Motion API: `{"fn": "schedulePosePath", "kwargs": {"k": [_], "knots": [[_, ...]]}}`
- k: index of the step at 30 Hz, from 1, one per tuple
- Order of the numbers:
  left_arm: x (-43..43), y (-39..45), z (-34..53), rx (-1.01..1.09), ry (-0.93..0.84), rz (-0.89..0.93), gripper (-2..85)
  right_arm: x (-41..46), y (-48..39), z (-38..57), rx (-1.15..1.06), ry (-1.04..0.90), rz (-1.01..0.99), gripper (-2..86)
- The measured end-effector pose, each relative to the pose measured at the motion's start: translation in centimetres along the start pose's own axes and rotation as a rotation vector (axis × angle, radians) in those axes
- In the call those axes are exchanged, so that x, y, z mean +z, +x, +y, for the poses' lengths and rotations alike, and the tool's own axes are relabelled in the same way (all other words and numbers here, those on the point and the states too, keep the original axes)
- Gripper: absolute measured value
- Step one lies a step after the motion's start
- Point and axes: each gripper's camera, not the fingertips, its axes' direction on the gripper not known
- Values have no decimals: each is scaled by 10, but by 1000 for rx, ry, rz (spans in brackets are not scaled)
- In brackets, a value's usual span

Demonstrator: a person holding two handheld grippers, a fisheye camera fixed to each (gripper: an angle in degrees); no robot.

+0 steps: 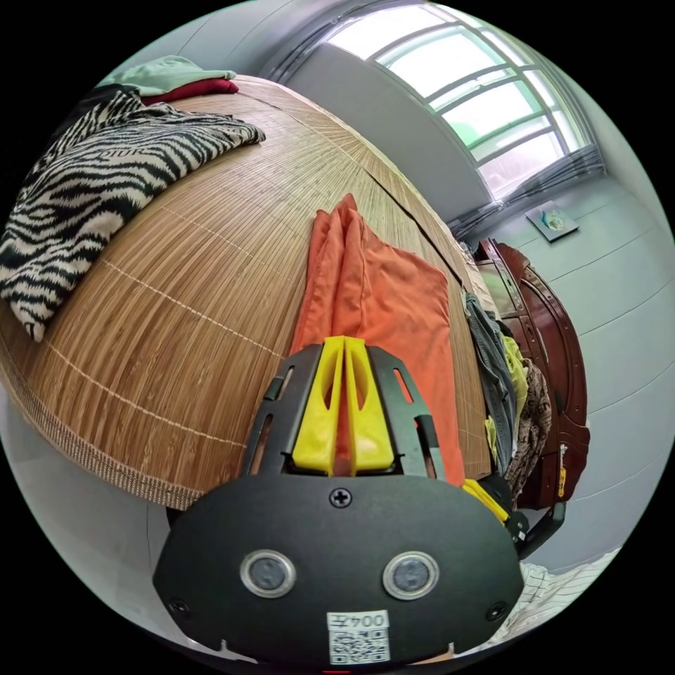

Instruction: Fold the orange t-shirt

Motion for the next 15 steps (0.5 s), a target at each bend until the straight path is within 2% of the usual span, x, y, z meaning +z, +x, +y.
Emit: {"fn": "schedulePosePath", "kwargs": {"k": [4,8,15], "knots": [[0,-8,-9,0,-24,33,7,6,-13,15,-267,-6,97,-6],[-1,-17,-15,-20,-30,78,7,7,-9,26,-377,-1,129,-7],[-2,-19,-20,-8,-14,68,8,-6,53,6,24,51,-188,-7]]}}
